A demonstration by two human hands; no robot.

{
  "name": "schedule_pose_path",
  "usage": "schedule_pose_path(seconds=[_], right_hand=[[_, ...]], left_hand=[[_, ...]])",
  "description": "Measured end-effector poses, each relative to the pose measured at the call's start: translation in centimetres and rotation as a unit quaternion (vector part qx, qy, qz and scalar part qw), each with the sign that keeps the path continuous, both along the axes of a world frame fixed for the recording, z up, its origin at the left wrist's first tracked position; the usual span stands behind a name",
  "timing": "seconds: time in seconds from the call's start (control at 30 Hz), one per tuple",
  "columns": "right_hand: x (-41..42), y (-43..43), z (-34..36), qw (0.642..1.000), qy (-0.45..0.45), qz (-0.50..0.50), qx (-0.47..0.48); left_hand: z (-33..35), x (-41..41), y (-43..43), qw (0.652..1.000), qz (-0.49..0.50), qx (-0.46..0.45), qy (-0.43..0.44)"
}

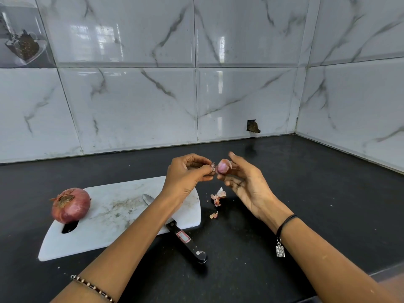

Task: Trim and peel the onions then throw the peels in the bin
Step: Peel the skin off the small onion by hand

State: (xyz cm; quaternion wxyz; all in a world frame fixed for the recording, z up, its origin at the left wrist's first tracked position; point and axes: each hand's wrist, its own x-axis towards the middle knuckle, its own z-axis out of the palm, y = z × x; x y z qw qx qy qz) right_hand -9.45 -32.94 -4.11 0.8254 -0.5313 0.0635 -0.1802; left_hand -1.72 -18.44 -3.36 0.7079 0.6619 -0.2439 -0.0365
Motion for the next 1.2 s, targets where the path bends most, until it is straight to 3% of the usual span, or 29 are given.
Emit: schedule_pose_path(seconds=[0.1, 0.37, 0.67, 0.9, 1.2], right_hand=[[0.0, 0.1, 0.0, 0.999, 0.006, -0.011, -0.044], [-0.5, 0.2, 0.3, 0.998, 0.025, -0.013, -0.057], [-0.4, 0.2, 0.6, 0.998, 0.021, -0.032, 0.040], [-0.6, 0.4, 1.0, 0.997, 0.017, -0.047, 0.056], [0.1, 0.0, 0.5, 0.997, 0.016, -0.068, 0.035]], left_hand=[[0.0, 0.0, 0.1, 1.000, 0.008, 0.005, -0.001], [0.1, 0.1, 0.1, 1.000, 0.028, 0.004, 0.004], [0.3, 0.5, 0.4, 0.995, 0.070, -0.047, 0.045], [0.1, 0.2, 0.1, 0.997, 0.064, 0.024, 0.037], [-0.3, -0.1, -0.1, 0.988, 0.066, 0.129, -0.053]])
